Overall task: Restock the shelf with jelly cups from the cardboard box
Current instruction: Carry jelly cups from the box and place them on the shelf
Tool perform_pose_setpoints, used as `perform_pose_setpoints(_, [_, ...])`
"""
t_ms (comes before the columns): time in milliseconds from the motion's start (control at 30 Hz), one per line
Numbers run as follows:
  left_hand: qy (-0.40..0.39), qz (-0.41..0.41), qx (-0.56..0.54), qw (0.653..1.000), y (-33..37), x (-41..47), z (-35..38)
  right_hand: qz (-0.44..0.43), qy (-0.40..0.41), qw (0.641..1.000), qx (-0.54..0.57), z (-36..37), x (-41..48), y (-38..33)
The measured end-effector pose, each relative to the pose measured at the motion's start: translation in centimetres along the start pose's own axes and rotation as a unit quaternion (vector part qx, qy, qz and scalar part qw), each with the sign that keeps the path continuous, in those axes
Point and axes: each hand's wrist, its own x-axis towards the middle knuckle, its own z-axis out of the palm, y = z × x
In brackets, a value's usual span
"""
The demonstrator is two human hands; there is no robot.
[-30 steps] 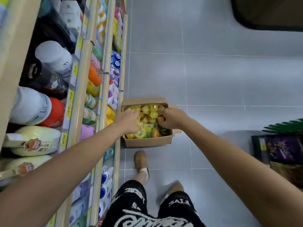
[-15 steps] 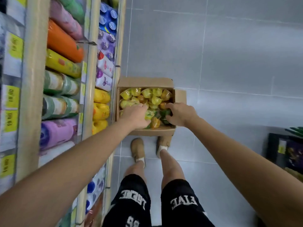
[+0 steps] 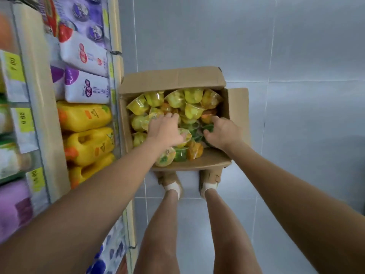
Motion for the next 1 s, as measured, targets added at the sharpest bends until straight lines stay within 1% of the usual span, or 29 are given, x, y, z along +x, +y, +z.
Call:
perform_pose_setpoints(167, [-0.002,-0.047,-0.016,0.999,-2.6,8.5,4.3,0.046,0.008,0.996,0.082,5.7,7.0,0.4])
perform_pose_setpoints(200, [-0.006,-0.07,-0.04,0.997,-2.9,9.7,5.0,0.06,0.006,0.992,0.11,6.7,8.2,0.5])
perform_pose_setpoints(267, [-0.023,-0.126,-0.132,0.983,-3.1,11.7,6.1,0.097,-0.001,0.98,0.173,8.5,10.2,0.4])
perform_pose_setpoints(333, [-0.032,-0.174,-0.246,0.953,-2.8,13.6,7.0,0.138,-0.007,0.961,0.239,9.9,12.1,0.4])
perform_pose_setpoints(400, [-0.016,-0.205,-0.333,0.92,-2.6,15.2,7.9,0.167,-0.01,0.936,0.311,11.0,13.4,0.3])
perform_pose_setpoints(467, [0.001,-0.215,-0.378,0.9,-2.5,16.5,8.8,0.173,-0.007,0.91,0.376,11.8,14.5,0.2])
perform_pose_setpoints(533, [0.02,-0.213,-0.424,0.88,-2.0,17.3,9.1,0.16,-0.005,0.885,0.437,12.5,15.3,-0.2])
perform_pose_setpoints(567, [0.028,-0.217,-0.458,0.862,-1.7,17.6,9.2,0.151,-0.001,0.869,0.471,12.8,15.7,-0.3])
perform_pose_setpoints(633, [0.044,-0.249,-0.53,0.81,-1.4,18.3,9.6,0.139,0.008,0.837,0.529,13.2,16.2,-0.4])
perform_pose_setpoints(667, [0.057,-0.266,-0.557,0.785,-1.2,18.5,9.6,0.132,0.011,0.828,0.545,13.1,16.2,-0.5])
perform_pose_setpoints(733, [0.068,-0.284,-0.586,0.755,-1.1,18.8,9.7,0.126,0.015,0.818,0.561,12.9,16.0,-0.4])
perform_pose_setpoints(833, [0.055,-0.29,-0.609,0.736,-1.4,18.6,9.5,0.144,0.015,0.81,0.569,13.0,15.6,0.1])
perform_pose_setpoints(933, [0.039,-0.292,-0.63,0.718,-1.6,17.6,8.8,0.143,0.01,0.81,0.569,12.3,14.6,0.2])
perform_pose_setpoints(1000, [0.028,-0.292,-0.649,0.702,-1.5,16.2,8.2,0.134,0.002,0.819,0.558,11.6,13.4,0.3])
